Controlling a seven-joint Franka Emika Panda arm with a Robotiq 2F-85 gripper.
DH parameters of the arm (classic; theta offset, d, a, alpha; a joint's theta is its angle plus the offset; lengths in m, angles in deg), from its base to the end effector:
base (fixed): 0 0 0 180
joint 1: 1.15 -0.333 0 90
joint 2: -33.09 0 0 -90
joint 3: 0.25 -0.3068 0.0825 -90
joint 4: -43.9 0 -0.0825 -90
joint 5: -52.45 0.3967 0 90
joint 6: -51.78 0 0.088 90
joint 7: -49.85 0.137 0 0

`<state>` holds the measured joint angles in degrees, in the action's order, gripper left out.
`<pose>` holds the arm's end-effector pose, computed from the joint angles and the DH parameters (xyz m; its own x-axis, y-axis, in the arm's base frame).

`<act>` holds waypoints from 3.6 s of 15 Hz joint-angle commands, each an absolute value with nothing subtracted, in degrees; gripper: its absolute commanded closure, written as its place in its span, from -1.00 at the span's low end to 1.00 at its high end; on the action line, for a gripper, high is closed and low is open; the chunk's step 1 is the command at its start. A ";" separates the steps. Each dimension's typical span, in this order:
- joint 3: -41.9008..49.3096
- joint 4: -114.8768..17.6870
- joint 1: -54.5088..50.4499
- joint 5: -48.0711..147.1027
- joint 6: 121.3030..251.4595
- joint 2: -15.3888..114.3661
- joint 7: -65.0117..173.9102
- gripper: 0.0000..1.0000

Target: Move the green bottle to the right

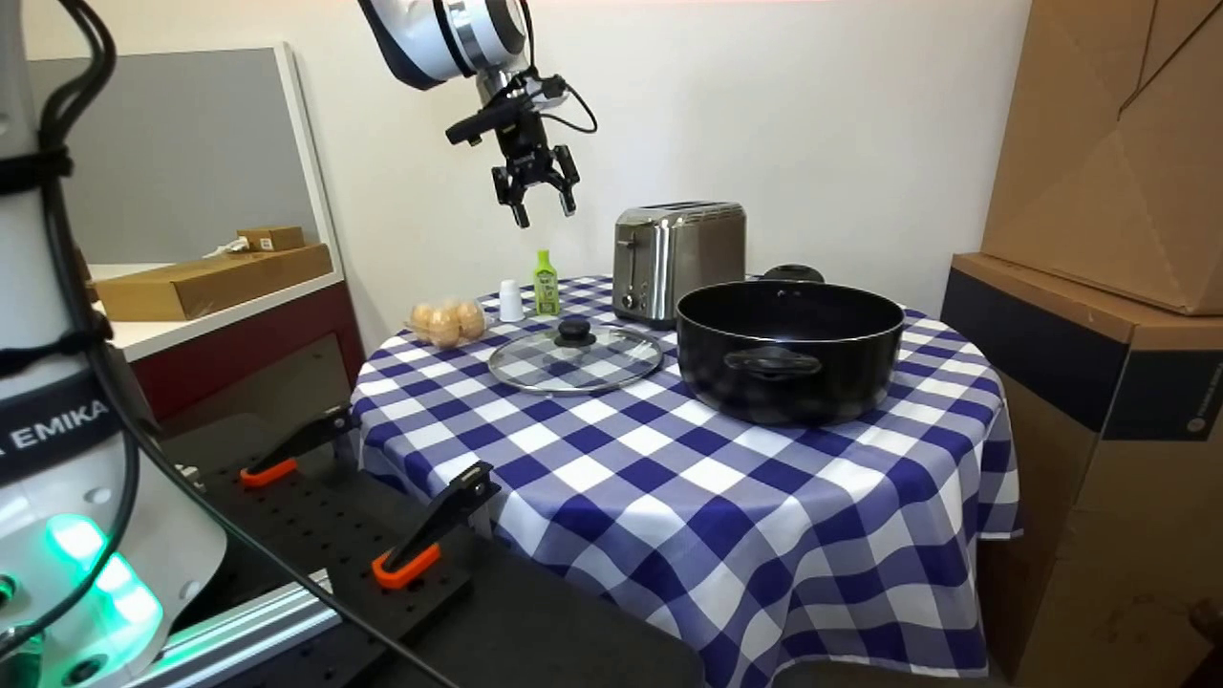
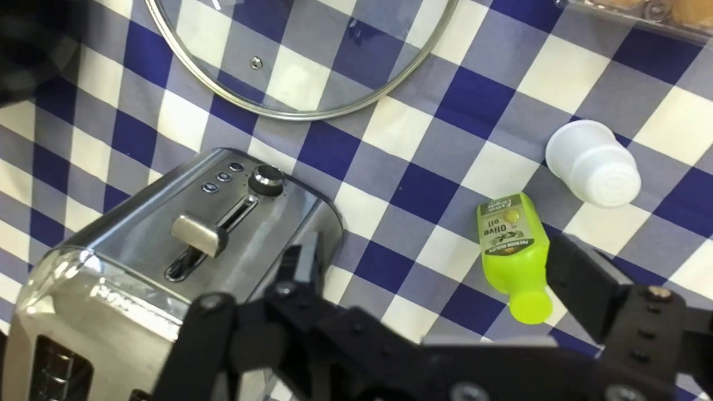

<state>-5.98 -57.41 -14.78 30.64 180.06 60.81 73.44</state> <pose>0.6345 0.1983 0.2458 0.9848 0.1604 0.0664 0.1404 -0.9608 0.2391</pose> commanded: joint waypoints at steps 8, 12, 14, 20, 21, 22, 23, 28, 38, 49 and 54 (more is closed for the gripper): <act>-3.63 -44.43 -15.91 33.17 177.64 71.60 60.16 -1.00; -3.17 -42.32 -16.57 32.88 176.97 74.59 57.80 -1.00; -3.22 -41.28 -17.00 32.95 176.67 75.70 56.97 -1.00; -3.95 -38.86 -17.68 33.71 174.84 78.11 53.93 -1.00; -3.98 -38.55 -17.76 33.72 174.52 78.47 53.40 -1.00; -3.58 -38.10 -18.08 33.62 174.21 79.01 54.26 -1.00; -3.46 -37.76 -18.17 33.68 174.03 79.40 54.54 -1.00; -4.00 -36.25 -18.40 34.09 174.22 80.84 53.91 -1.00; -3.97 -33.23 -19.56 34.21 174.07 82.81 53.50 -1.00; -3.97 -29.60 -19.44 34.60 173.01 85.64 52.51 -0.33; -4.15 -28.60 -19.26 34.87 172.61 86.19 51.39 0.44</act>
<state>-4.13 -31.69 -19.21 33.33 174.58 84.67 53.83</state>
